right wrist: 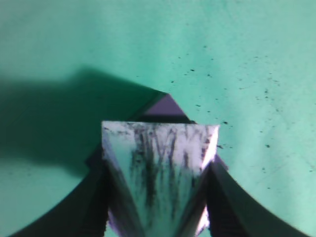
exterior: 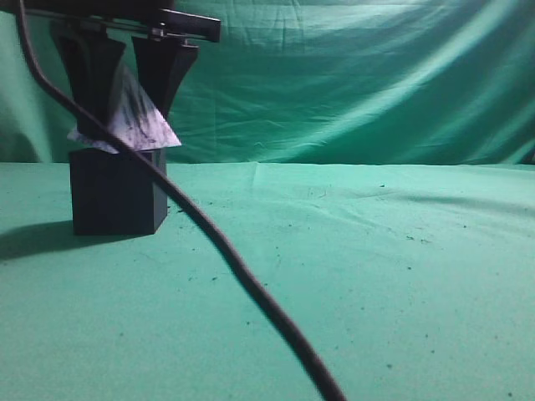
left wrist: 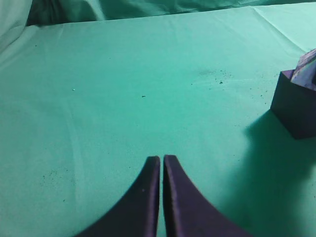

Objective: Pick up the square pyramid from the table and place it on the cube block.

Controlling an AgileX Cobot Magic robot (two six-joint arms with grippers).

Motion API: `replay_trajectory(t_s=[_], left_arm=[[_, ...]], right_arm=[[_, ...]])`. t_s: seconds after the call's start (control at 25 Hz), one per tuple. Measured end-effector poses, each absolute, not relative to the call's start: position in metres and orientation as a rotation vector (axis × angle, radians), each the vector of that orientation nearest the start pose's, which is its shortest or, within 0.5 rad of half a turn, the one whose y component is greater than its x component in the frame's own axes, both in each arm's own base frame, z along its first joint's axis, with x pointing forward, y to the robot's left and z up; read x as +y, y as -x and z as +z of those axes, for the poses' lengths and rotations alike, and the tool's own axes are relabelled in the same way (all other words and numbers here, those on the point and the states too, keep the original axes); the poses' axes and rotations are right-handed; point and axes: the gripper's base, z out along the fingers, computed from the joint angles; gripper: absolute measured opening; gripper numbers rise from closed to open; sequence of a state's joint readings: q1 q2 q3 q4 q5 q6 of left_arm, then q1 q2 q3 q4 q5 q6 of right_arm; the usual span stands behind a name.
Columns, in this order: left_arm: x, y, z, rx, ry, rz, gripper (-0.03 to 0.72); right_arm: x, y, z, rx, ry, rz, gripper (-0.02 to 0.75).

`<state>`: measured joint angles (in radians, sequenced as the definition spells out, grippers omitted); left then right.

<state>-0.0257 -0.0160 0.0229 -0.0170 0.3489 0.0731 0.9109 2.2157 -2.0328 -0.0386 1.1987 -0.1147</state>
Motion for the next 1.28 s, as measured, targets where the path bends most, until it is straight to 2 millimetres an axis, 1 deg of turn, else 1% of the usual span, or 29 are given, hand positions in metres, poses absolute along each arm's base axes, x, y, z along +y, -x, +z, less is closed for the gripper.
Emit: replay_trajectory(t_s=[0.28,0.32,0.44,0.48,0.52,0.6,0.68,0.72,0.84,0.92,1.0,1.08,1.12,1.2,1.28], left_arm=[[-0.002,-0.053,0.175,1.838,-0.080,0.017,0.000],[-0.002,-0.053,0.175,1.838,-0.080,0.017,0.000],[-0.002,-0.053,0.175,1.838,-0.080,0.017,0.000],[-0.002,-0.053,0.175,1.838,-0.080,0.017,0.000],[-0.002,-0.053,0.175,1.838,-0.080,0.017,0.000],[-0.002,-0.053,0.175,1.838,-0.080,0.017,0.000],[-0.002,-0.053,0.175,1.838,-0.080,0.017,0.000],[-0.002,-0.053,0.175,1.838,-0.080,0.017,0.000],[-0.002,-0.053,0.175,1.838,-0.080,0.017,0.000],[-0.002,-0.053,0.175,1.838,-0.080,0.017,0.000],[-0.002,-0.053,0.175,1.838,-0.080,0.017,0.000],[-0.002,-0.053,0.175,1.838,-0.080,0.017,0.000],[-0.002,-0.053,0.175,1.838,-0.080,0.017,0.000],[-0.002,-0.053,0.175,1.838,-0.080,0.017,0.000],[-0.002,-0.053,0.175,1.838,-0.080,0.017,0.000]], right_arm=[[0.375,-0.297,0.234,2.477,1.428,0.085,0.368],[0.375,-0.297,0.233,2.479,1.429,0.084,0.435],[0.375,-0.297,0.233,2.479,1.429,0.084,0.573],[0.375,-0.297,0.234,2.479,1.429,0.083,0.605],[0.374,-0.296,0.236,2.479,1.428,0.084,0.601],[0.372,-0.295,0.249,2.470,1.421,0.089,0.601],[0.369,-0.292,0.276,2.429,1.392,0.119,0.601],[0.367,-0.291,0.290,2.401,1.375,0.136,0.540],[0.354,-0.280,0.343,2.326,1.262,0.212,0.351],[0.342,-0.270,0.374,2.290,1.200,0.255,0.169],[0.326,-0.258,0.404,2.247,1.148,0.294,0.064],[0.307,-0.243,0.437,2.191,1.101,0.336,0.000],[0.296,-0.235,0.452,2.164,1.074,0.357,0.000],[0.275,-0.218,0.473,2.124,1.044,0.383,0.000],[0.250,-0.199,0.489,2.106,1.013,0.408,0.000]])
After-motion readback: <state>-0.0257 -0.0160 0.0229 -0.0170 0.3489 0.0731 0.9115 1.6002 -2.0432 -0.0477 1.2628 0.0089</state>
